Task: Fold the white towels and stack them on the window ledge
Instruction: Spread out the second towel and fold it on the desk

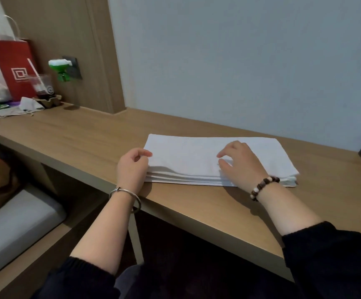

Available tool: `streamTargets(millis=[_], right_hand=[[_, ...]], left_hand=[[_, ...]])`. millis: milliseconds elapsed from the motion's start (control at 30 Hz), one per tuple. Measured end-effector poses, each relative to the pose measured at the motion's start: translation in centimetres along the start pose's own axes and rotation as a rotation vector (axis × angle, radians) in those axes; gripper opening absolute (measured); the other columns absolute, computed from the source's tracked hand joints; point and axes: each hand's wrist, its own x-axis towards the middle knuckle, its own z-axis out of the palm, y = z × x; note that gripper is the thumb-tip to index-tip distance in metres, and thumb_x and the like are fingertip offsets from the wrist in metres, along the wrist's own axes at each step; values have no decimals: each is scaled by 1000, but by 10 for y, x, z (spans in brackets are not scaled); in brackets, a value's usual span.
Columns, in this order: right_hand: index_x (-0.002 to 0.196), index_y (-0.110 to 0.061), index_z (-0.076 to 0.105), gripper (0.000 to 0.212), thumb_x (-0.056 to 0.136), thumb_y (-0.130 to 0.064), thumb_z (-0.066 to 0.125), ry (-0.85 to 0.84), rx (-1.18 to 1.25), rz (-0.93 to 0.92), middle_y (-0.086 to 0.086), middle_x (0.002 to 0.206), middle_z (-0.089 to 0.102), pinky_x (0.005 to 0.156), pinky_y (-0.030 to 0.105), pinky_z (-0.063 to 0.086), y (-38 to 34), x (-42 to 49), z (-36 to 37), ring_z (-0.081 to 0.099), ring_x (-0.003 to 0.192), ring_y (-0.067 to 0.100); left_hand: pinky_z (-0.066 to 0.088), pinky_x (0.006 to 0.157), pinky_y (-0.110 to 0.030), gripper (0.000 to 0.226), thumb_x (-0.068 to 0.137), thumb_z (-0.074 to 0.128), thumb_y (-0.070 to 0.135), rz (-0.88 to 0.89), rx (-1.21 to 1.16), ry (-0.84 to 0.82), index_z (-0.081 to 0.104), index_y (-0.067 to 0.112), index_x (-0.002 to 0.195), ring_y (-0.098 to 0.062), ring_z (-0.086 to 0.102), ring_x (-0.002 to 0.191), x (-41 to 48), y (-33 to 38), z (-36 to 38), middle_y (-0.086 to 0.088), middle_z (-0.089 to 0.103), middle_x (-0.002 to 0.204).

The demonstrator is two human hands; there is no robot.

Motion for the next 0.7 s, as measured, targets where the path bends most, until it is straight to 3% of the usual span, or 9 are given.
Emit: streamTargets(millis=[133, 233, 300, 400, 500, 700], right_hand=[[112, -20, 62, 30, 92, -40, 52, -122, 62, -107, -3, 124, 52, 98, 28, 33, -33, 11, 29, 41, 118, 13], [115, -24, 60, 37, 88, -50, 56, -174, 25, -170, -6, 124, 51, 97, 25, 32, -48, 18, 40, 41, 117, 11], [115, -26, 59, 39, 86, -52, 58, -198, 11, -200, -7, 124, 50, 95, 24, 32, -57, 21, 45, 40, 116, 10], [114, -27, 60, 38, 84, -52, 61, -214, 4, -260, -8, 121, 52, 92, 23, 34, -68, 23, 50, 42, 111, 9], [113, -26, 61, 33, 87, -46, 60, -222, 15, -282, -8, 117, 55, 90, 23, 37, -73, 24, 52, 44, 106, 8], [106, -20, 69, 24, 91, -36, 58, -184, 84, -286, -7, 106, 62, 84, 22, 42, -73, 22, 50, 51, 97, 8]], left_hand=[[29, 51, -25, 30, 80, 43, -1, -116, -104, -122, 67, 16, 82, -17, 35, 55, 9, 1, -14, -5, 43, 65], [44, 50, -26, 23, 81, 49, -5, -209, -300, -227, 66, 9, 90, -21, 48, 61, 22, 0, -27, -13, 55, 80], [50, 49, -21, 19, 87, 51, -7, -221, -292, -285, 64, 5, 96, -18, 50, 58, 28, 1, -34, -15, 57, 84], [49, 47, -17, 18, 88, 57, -5, -193, -222, -372, 62, 0, 105, -13, 53, 51, 28, 2, -40, -12, 58, 81], [50, 50, -16, 22, 86, 60, -5, -137, -150, -411, 63, 1, 107, -14, 56, 57, 27, 0, -42, -12, 57, 83], [44, 47, -15, 20, 86, 57, -10, -62, -191, -370, 66, 6, 93, -8, 52, 46, 26, -8, -43, -11, 55, 73]])
